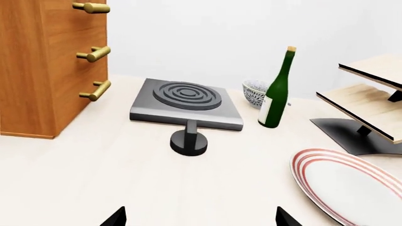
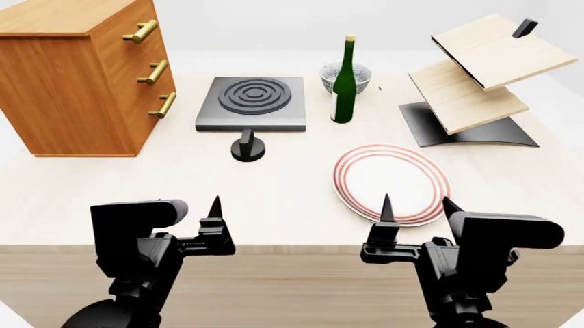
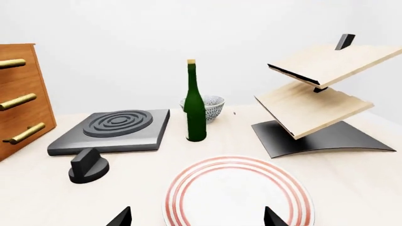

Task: Turn on the stove.

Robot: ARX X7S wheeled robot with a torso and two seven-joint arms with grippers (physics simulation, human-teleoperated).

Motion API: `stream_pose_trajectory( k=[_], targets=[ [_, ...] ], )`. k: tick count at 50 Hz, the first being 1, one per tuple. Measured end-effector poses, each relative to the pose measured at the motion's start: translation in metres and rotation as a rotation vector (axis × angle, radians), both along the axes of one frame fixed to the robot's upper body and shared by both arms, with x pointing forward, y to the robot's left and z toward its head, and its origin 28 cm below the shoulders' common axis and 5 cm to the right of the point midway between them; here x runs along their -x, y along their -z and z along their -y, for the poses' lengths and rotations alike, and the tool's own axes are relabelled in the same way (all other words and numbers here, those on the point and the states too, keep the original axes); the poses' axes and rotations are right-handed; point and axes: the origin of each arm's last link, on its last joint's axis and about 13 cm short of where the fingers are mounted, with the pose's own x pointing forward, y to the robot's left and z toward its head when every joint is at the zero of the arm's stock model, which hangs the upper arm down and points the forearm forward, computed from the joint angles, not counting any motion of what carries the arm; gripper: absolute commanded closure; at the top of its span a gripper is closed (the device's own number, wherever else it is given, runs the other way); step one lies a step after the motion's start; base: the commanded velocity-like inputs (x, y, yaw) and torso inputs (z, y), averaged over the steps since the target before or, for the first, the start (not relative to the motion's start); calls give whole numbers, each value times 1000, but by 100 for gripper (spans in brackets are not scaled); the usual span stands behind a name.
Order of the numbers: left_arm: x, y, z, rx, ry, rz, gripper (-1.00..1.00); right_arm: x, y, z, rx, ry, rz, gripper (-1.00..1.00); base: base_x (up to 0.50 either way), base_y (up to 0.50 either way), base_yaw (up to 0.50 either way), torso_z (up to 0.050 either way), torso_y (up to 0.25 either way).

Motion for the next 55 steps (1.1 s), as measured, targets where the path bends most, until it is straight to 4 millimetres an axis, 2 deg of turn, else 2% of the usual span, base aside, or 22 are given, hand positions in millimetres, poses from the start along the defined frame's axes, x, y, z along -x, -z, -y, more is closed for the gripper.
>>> stream_pose_trajectory(
  k=[14, 55],
  targets=[
    [8, -17, 0, -10, 30, 15, -100, 10, -16, -1, -4, -21, 27, -100, 47, 0, 0, 0, 0],
    [10, -17, -1, -12, 32, 7, -100, 14, -22, 1, -40, -16, 57, -100, 482, -28, 0, 0, 0]
  ],
)
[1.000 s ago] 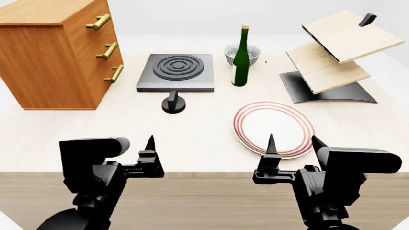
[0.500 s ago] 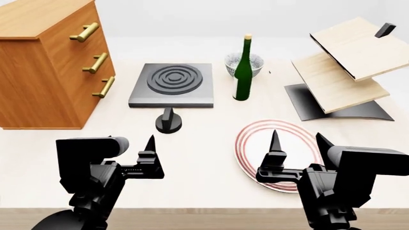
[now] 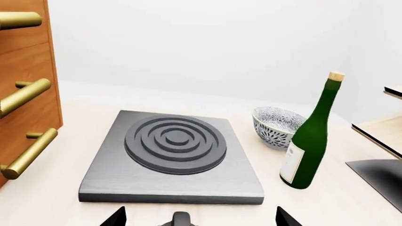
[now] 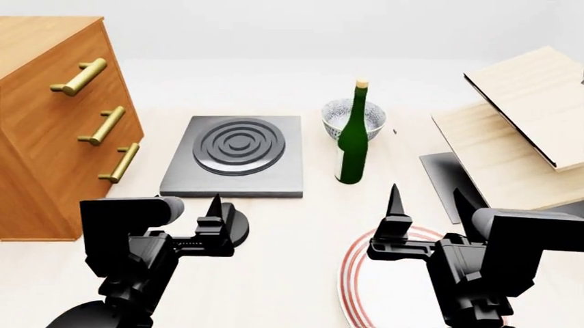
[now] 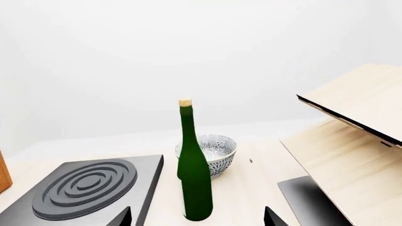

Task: Turn on the stove.

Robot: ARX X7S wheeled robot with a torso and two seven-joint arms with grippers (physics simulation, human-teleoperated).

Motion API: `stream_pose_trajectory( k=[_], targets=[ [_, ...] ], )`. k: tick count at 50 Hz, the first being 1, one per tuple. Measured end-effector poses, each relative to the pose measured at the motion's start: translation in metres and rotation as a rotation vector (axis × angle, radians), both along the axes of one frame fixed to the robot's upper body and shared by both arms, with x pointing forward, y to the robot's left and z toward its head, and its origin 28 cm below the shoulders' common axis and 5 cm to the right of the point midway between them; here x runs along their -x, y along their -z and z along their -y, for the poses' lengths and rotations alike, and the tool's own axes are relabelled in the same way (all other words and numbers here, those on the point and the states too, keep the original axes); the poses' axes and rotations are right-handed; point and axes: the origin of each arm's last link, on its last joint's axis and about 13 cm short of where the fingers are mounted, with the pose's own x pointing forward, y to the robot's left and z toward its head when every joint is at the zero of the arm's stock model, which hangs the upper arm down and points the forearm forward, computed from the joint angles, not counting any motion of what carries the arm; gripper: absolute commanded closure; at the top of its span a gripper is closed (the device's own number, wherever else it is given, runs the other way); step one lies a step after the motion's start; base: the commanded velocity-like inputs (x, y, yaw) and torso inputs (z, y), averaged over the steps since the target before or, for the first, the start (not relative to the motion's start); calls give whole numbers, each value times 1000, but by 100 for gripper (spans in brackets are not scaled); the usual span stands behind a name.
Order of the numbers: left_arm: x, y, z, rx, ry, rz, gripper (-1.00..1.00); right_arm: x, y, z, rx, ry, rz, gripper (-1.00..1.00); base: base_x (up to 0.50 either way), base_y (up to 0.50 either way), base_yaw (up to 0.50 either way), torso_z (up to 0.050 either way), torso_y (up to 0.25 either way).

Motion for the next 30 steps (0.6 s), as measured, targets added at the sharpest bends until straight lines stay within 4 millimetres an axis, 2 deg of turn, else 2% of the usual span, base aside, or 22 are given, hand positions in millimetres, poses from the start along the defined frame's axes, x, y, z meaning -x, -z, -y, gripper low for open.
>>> stream_pose_trajectory(
  k=[13, 21, 30],
  targets=[
    [-7, 8, -3, -7, -12, 7, -100, 1, 3, 0, 0, 3, 1, -100, 0, 0, 0, 0, 0],
    [-22, 18, -11, -18, -63, 25, -100, 1, 5, 0, 5, 0, 4, -100, 0, 0, 0, 0, 0],
    [-44, 40, -23, -60, -136, 57, -100, 2, 6, 0, 8, -2, 7, -100, 0, 0, 0, 0, 0]
  ],
)
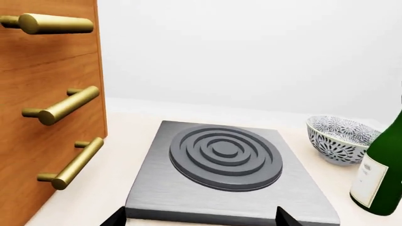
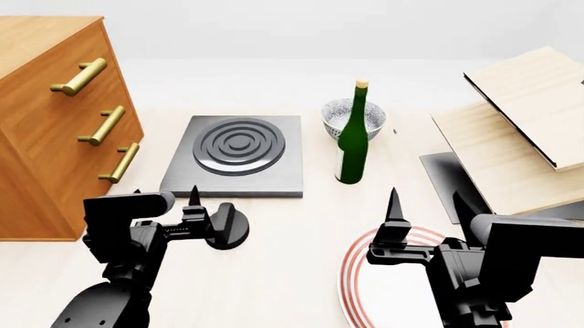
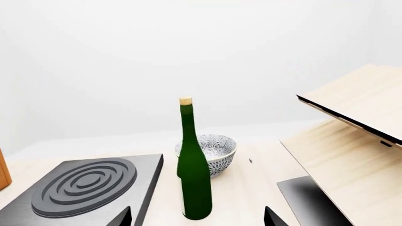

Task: Turn on the stove.

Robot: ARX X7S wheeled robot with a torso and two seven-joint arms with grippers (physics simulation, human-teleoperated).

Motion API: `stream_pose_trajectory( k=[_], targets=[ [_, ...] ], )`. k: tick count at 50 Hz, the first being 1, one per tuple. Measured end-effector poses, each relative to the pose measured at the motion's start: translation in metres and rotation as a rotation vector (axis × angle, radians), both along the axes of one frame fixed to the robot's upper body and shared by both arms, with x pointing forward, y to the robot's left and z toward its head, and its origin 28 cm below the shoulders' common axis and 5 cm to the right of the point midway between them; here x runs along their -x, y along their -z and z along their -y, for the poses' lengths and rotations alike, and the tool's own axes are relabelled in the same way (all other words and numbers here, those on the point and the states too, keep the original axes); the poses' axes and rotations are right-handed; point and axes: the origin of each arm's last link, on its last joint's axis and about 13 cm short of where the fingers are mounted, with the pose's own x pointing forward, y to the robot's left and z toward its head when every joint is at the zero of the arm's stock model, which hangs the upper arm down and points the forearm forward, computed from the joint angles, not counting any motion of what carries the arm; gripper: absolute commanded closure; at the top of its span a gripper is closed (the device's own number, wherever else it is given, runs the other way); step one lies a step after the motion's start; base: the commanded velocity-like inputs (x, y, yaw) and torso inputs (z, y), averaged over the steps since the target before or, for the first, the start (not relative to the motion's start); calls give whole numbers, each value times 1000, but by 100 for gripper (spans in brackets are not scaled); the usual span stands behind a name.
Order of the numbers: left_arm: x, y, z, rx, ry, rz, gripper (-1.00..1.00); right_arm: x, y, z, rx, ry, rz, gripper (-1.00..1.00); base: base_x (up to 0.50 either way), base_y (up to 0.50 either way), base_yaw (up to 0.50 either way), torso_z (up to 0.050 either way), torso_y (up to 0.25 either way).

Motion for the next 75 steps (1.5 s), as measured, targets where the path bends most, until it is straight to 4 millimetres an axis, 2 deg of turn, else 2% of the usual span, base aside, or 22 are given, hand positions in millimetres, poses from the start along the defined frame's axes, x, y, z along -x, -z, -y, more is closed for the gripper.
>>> stream_pose_trajectory(
  k=[22, 36, 45, 55, 62, 65, 75],
  targets=[
    [-33, 65, -14, -99, -110, -6, -100, 1, -1, -1, 8, -5, 9, -100, 0, 0, 0, 0, 0],
    [-40, 111, 0, -102, -85, -78, -100, 1, 1, 0, 2, -6, 8, -100, 0, 0, 0, 0, 0],
    [-38, 124, 9, -103, -55, -108, -100, 1, 1, 0, -1, -7, 8, -100, 0, 0, 0, 0, 0],
    [-35, 122, 22, -106, -13, -113, -100, 1, 1, 0, -3, -8, 9, -100, 0, 0, 0, 0, 0],
    [-28, 106, 43, -100, 85, -96, -100, 2, 1, 1, -7, -8, 9, -100, 0, 0, 0, 0, 0],
    [-20, 101, 45, -100, 103, -106, -100, 2, 2, 1, -8, -7, 8, -100, 0, 0, 0, 0, 3],
    [3, 48, 51, -38, 177, -49, -100, 2, 3, 1, -13, -6, 6, -100, 0, 0, 0, 0, 0]
  ],
)
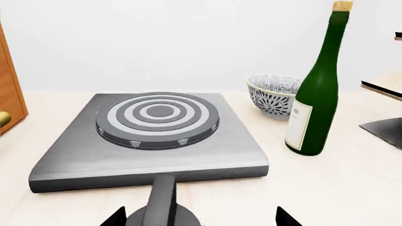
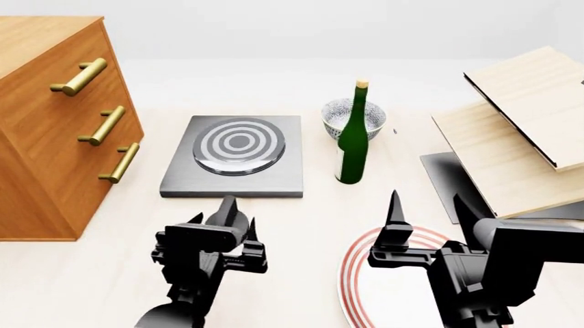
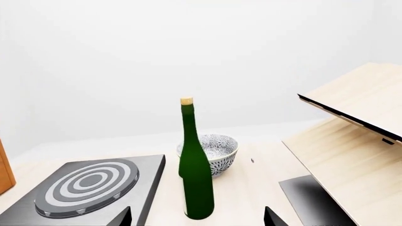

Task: Turn on the stove.

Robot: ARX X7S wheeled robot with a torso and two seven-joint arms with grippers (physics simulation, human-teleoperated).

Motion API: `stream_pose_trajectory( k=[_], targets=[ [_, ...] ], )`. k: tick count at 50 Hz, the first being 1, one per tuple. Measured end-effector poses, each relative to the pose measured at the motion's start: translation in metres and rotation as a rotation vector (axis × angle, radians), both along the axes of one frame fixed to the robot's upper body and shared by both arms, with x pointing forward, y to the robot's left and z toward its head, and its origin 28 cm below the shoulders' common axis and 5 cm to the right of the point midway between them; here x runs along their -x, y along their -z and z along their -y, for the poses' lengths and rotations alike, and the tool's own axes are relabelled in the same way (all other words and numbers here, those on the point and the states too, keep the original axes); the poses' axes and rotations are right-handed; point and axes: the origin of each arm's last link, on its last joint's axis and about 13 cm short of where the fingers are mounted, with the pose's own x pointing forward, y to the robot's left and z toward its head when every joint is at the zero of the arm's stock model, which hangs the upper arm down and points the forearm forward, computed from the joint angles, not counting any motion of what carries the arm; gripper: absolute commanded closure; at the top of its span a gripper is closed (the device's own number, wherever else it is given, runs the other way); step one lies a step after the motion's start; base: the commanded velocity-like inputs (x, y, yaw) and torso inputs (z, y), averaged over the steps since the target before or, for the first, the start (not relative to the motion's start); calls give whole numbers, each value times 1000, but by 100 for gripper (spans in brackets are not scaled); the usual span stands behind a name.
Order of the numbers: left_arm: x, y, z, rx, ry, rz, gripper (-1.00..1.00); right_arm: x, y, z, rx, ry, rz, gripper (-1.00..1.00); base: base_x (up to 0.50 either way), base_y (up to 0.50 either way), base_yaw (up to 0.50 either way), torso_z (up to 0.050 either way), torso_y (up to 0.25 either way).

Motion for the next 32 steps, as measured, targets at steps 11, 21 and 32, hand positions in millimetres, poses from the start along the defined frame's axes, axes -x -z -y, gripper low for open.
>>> stream_pose_trajectory(
  k=[11, 21, 32],
  targets=[
    [30, -51, -6, 96, 23, 42, -100, 1, 0, -1, 3, -2, -1, -100, 0, 0, 0, 0, 0],
    [49, -73, -9, 125, 46, 65, -100, 1, 0, -1, 7, -3, -1, -100, 0, 0, 0, 0, 0],
    [55, -78, -10, 127, 49, 66, -100, 1, 0, -1, 10, -4, -1, -100, 0, 0, 0, 0, 0]
  ],
)
